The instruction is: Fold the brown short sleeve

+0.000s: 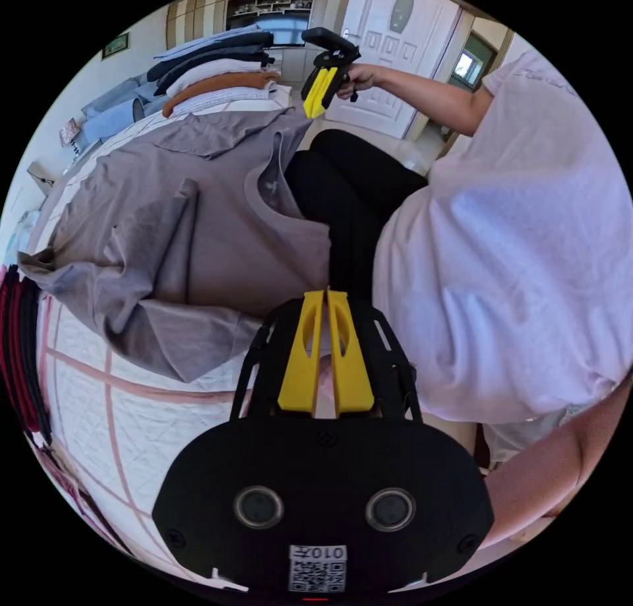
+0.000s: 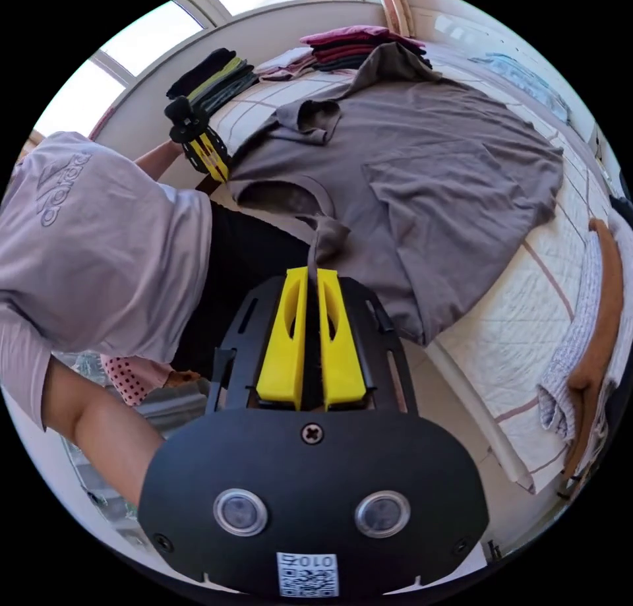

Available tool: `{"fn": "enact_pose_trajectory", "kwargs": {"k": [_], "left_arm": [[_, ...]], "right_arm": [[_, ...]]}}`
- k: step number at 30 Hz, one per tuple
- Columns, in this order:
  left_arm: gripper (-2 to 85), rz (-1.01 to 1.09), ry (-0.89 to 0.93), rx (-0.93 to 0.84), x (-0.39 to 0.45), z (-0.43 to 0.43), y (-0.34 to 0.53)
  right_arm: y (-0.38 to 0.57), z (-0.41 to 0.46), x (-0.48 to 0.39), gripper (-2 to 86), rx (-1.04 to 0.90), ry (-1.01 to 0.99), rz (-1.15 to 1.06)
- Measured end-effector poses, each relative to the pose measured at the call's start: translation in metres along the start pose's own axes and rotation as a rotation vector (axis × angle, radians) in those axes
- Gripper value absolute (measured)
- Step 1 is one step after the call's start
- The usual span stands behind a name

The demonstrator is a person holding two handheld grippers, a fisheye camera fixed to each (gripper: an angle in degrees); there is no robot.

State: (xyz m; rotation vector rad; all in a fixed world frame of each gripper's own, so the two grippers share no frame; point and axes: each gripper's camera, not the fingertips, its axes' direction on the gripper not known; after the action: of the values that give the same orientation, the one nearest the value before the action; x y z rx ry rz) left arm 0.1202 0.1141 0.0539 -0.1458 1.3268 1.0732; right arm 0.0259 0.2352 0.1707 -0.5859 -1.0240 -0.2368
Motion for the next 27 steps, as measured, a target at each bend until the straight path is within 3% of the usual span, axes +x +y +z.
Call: {"fn": "enact_pose_trajectory", "kwargs": {"k": [1, 2, 4, 5, 7, 9, 11, 15, 20, 27], "left_arm": [[0.0, 0.005, 0.077, -0.026, 0.000, -0.001, 0.001], [0.0, -0.004, 0.040, -0.043, 0.001, -0.002, 0.001], [0.3, -0.037, -0.252, -0.027, 0.004, -0.023, 0.002], [0.4, -0.055, -0.314, -0.005, 0.001, -0.032, 0.002], [1.1, -0.266, -0.526, 0.085, -0.031, -0.070, -0.002], [2.9, -0.419, -0.544, 0.096, -0.060, -0.085, -0.004], [4.5, -0.444, -0.531, 0.042, -0.070, -0.080, -0.011], [7.9, -0.527, -0.696, -0.103, -0.057, -0.044, -0.014], [9.8, -0.646, -0.812, -0.043, -0.039, -0.021, -0.016], [10.3, -0.612, -0.974, -0.085, -0.013, 0.003, -0.030]], "right_arm": [[-0.007, -0.005, -0.005, 3.9, 0.038, 0.000, -0.031], [-0.018, -0.007, -0.008, 4.5, 0.066, 0.034, -0.049], [-0.040, -0.005, -0.011, 5.2, 0.109, 0.116, -0.057], [-0.055, 0.000, -0.009, 5.9, 0.154, 0.161, -0.042], [-0.077, 0.012, -0.005, 7.1, 0.224, 0.188, -0.032], [-0.098, 0.029, 0.001, 8.0, 0.267, 0.196, -0.023], [-0.125, 0.049, 0.007, 9.3, 0.272, 0.202, -0.004], [-0.146, 0.067, 0.011, 10.2, 0.279, 0.202, -0.019], [-0.187, 0.056, 0.050, 10.0, 0.350, 0.207, 0.082], [-0.290, 0.097, 0.119, 10.7, 0.028, 0.096, 0.227]]}}
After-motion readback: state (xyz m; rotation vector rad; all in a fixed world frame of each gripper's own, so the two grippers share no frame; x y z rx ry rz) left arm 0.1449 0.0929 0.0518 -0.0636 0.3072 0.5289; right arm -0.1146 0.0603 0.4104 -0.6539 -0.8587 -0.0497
